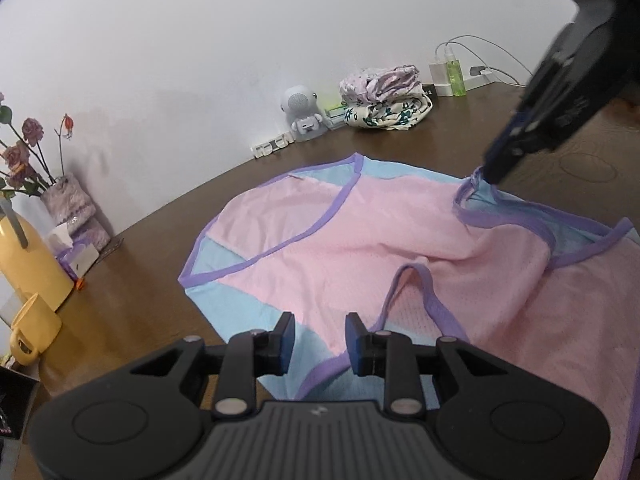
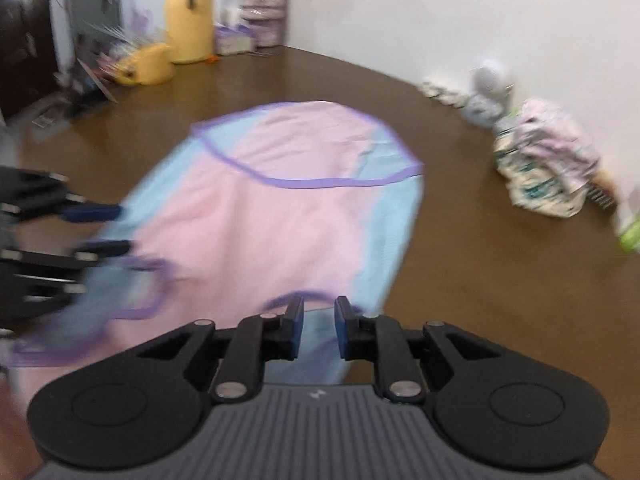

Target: Fold clothes

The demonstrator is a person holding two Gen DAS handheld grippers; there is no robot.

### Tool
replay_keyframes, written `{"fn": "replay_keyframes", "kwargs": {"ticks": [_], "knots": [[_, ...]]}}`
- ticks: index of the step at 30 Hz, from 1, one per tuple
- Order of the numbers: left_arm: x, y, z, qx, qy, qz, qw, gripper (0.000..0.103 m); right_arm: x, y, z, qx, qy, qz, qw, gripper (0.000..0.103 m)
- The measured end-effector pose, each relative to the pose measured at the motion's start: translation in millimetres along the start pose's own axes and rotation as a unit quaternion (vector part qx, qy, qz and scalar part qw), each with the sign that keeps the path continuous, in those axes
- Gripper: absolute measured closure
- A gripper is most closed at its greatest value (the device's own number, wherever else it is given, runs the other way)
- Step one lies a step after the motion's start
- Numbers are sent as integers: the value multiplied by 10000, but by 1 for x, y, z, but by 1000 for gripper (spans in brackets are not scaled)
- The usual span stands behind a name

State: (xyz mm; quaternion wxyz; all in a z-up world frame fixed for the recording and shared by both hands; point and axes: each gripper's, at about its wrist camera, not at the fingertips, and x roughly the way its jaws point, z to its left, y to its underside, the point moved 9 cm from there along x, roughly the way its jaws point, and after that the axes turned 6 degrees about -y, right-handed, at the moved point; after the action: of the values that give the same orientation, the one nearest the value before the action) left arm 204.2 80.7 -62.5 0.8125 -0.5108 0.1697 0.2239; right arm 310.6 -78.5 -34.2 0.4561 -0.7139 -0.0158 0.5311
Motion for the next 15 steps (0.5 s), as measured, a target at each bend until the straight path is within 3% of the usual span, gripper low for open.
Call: {"fn": "replay_keyframes", "kwargs": {"ticks": [2, 5, 8, 15], "knots": [[2, 0, -2, 0, 46, -9, 10000, 77, 9, 1, -8, -54, 223, 73, 9997, 80], [5, 1, -4, 24, 84, 14, 10000, 77, 26, 8, -11, -82, 111, 284, 9995, 80], [6, 2, -5, 33, 99, 41, 9999, 77, 30, 7, -1, -240, -108, 270, 9993, 102], [5, 4, -9, 78, 153, 67, 9998, 77, 26, 10, 15, -277, -400, 295, 9984, 100]]}}
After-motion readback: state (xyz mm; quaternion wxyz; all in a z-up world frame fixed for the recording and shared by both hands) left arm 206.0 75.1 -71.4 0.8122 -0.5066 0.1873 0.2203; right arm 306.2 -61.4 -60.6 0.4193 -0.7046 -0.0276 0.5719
